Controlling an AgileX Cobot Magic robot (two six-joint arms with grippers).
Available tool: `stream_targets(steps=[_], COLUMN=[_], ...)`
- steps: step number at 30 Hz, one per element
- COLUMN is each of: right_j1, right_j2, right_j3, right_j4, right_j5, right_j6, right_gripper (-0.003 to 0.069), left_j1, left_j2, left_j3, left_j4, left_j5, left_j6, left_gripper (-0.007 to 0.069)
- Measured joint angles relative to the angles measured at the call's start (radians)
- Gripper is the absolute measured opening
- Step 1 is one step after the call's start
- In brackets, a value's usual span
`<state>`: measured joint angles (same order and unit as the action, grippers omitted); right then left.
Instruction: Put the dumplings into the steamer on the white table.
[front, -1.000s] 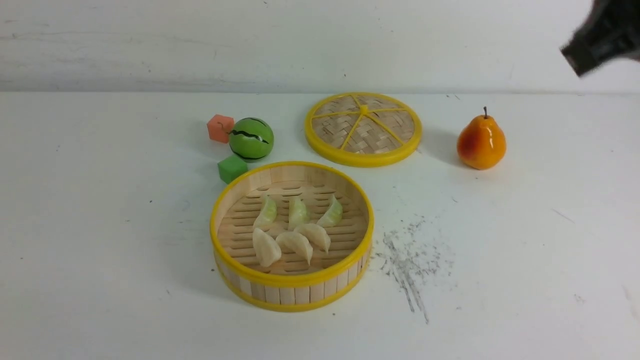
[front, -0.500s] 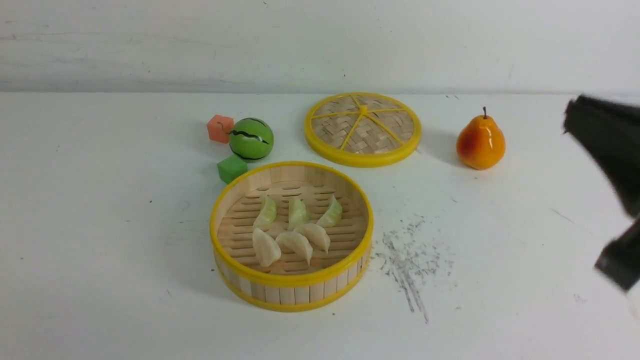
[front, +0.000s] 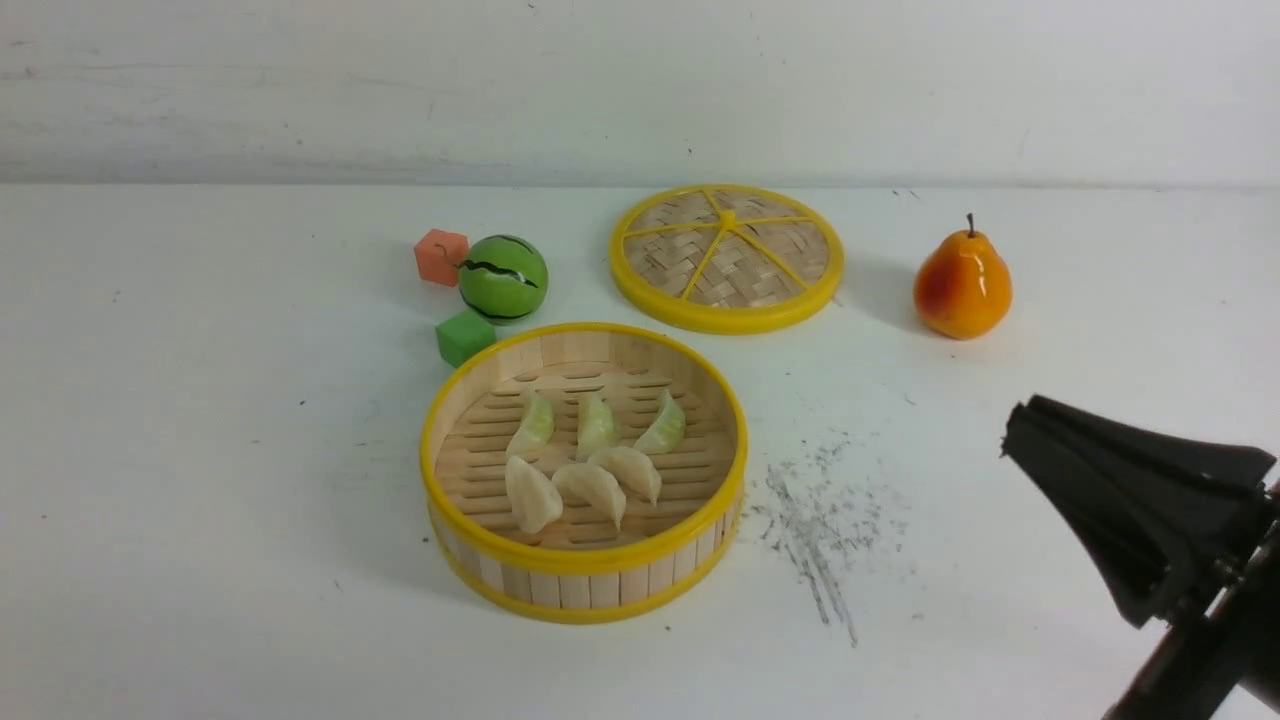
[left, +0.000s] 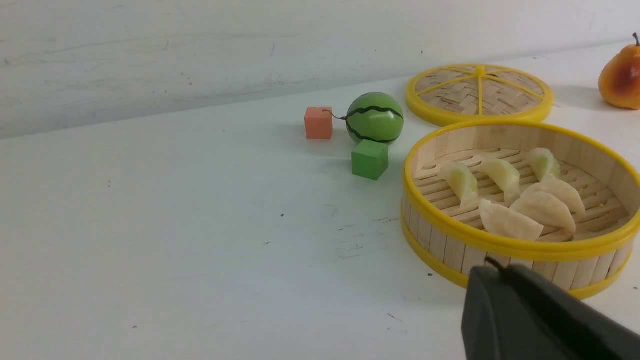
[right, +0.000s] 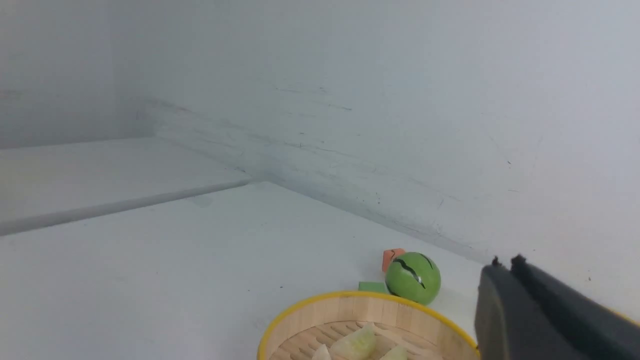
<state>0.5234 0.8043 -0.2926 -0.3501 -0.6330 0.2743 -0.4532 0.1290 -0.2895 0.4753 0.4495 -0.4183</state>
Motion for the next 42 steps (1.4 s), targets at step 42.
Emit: stream_targets(steps=[42], right_j1=[-0.497], right_j2=[-0.815], right_j3=[0.319], right_j4=[0.375], right_j5=[0.813], right_j6=[-0.083], right_gripper=[0.0012], left_j1=[0.0], left_j2=[0.0], left_j3=[0.0], left_j4=[-0.002], left_j5=[0.026], left_j6=[0.0], left_gripper=[-0.0003])
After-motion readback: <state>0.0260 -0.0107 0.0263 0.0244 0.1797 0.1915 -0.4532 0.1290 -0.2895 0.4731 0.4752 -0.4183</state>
